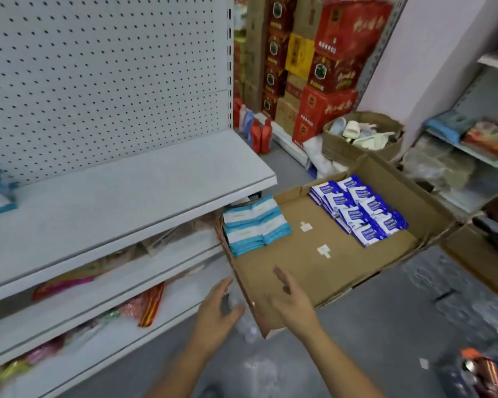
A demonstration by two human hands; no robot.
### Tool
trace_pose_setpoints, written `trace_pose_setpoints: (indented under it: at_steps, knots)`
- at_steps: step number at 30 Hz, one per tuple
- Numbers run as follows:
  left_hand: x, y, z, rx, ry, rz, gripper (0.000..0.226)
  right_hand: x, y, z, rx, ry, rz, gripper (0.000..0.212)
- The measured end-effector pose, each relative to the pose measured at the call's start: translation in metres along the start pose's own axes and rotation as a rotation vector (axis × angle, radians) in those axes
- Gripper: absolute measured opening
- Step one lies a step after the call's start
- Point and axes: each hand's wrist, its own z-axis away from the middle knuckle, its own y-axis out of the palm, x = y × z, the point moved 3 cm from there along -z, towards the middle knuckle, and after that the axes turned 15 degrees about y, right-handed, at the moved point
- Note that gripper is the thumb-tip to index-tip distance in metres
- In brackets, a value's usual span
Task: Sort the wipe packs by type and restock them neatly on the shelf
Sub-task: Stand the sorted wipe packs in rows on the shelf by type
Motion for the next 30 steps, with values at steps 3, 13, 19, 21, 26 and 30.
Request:
trace_pose_setpoints:
  at_steps: [3, 13, 19, 21, 26, 30]
  knots:
    - [0.007, 0.01, -0.042, -0.036, 0.0, 0.011, 0.056, 0.01, -0.01, -0.046, 0.042, -0.038, 0.042, 0.063]
    - [0.055, 0.038, -0.202, -0.015, -0.016, -0.161, 0.051, 0.024, -0.042, -0.209, 0.03, 0.048, 0.158, 0.052]
    - [0.089, 0.052, -0.253, -0.132, -0.246, -0.157, 0.042, 0.038, -0.054, -0.302, 0.019, 0.087, 0.234, 0.044]
    - [0.095, 0.063, -0.264, -0.171, -0.333, -0.162, 0.037, 0.037, -0.05, -0.338, 0.028, 0.088, 0.291, 0.049]
    - [0.1, 0.1, -0.277, -0.341, -0.487, -0.268, 0.065, 0.022, -0.036, -0.406, 0.059, 0.107, 0.427, 0.058]
    - [0.098, 0.114, -0.294, -0.449, -0.61, -0.428, 0.062, 0.014, -0.031, -0.438, 0.1, 0.118, 0.484, 0.069]
